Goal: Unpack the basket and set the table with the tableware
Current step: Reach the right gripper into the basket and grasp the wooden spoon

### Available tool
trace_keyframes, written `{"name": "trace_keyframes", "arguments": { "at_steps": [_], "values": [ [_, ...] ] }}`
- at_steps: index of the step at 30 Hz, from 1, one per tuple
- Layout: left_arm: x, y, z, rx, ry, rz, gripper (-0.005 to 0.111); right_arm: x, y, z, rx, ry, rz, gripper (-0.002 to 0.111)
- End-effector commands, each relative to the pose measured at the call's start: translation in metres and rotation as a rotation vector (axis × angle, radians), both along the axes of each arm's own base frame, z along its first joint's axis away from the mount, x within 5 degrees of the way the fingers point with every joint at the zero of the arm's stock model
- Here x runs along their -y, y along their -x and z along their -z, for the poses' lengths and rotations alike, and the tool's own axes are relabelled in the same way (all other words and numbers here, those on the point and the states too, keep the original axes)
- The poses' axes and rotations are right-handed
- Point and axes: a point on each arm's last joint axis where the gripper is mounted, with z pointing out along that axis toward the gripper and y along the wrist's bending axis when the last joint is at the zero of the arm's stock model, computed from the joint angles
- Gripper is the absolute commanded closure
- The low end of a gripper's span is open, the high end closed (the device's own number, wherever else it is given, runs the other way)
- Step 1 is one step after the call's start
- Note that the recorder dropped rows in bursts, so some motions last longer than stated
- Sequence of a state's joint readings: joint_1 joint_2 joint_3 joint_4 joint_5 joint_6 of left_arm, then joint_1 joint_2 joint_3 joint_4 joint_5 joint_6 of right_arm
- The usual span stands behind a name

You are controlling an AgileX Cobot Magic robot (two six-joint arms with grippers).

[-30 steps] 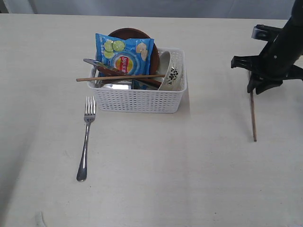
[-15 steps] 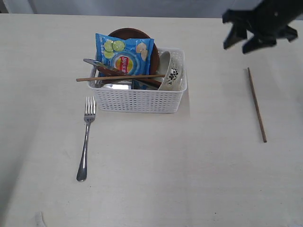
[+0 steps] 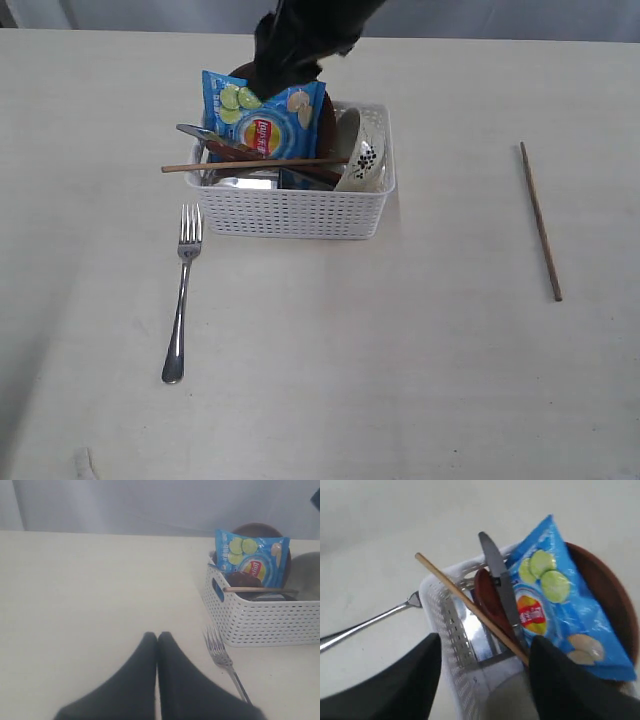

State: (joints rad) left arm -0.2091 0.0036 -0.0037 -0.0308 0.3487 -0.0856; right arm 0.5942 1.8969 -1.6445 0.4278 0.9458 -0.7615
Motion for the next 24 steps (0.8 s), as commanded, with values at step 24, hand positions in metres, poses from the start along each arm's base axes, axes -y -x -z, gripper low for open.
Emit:
{"name": "trace_keyframes", "arguments": {
  "at_steps": [24],
  "values": [
    [0.000,0.000,0.001,0.003,-0.003,0.005,0.107,-0.054,-0.010,0.088,0.084,0.104,-0.062,0.046]
  ]
}}
